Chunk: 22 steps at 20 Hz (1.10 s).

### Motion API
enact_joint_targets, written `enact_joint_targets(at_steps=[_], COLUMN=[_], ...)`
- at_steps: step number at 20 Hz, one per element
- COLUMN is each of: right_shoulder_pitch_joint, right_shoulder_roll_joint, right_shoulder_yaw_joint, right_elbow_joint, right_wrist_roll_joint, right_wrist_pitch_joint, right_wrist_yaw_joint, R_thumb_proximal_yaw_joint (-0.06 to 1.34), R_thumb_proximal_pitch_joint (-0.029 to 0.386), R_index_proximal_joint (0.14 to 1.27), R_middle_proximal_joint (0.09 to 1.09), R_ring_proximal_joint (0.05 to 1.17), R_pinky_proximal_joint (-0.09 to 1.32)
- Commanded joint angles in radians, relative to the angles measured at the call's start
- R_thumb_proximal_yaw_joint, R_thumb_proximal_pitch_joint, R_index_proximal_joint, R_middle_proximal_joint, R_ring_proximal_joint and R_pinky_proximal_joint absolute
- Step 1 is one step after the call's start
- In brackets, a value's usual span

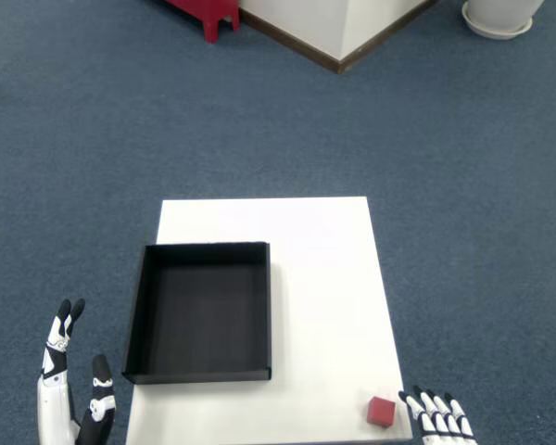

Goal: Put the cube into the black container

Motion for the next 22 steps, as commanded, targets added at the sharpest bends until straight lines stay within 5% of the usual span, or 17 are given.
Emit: enact_joint_targets(at_steps=[1, 22], right_shoulder_pitch_joint=[-0.018, -0.037], right_shoulder_roll_joint=[-0.014, 0.007], right_shoulder_yaw_joint=[-0.01, -0.013], right_elbow_joint=[0.008, 0.0], right_wrist_roll_joint=[0.025, 0.03], right_wrist_pitch_joint=[0.009, 0.043], right_wrist_yaw_joint=[-0.002, 0.066], R_thumb_proximal_yaw_joint=[0.62, 0.62], R_thumb_proximal_pitch_joint=[-0.013, -0.006], R_index_proximal_joint=[0.3, 0.34], R_middle_proximal_joint=[0.17, 0.18], R_ring_proximal_joint=[0.2, 0.22], R_pinky_proximal_joint=[0.03, 0.03])
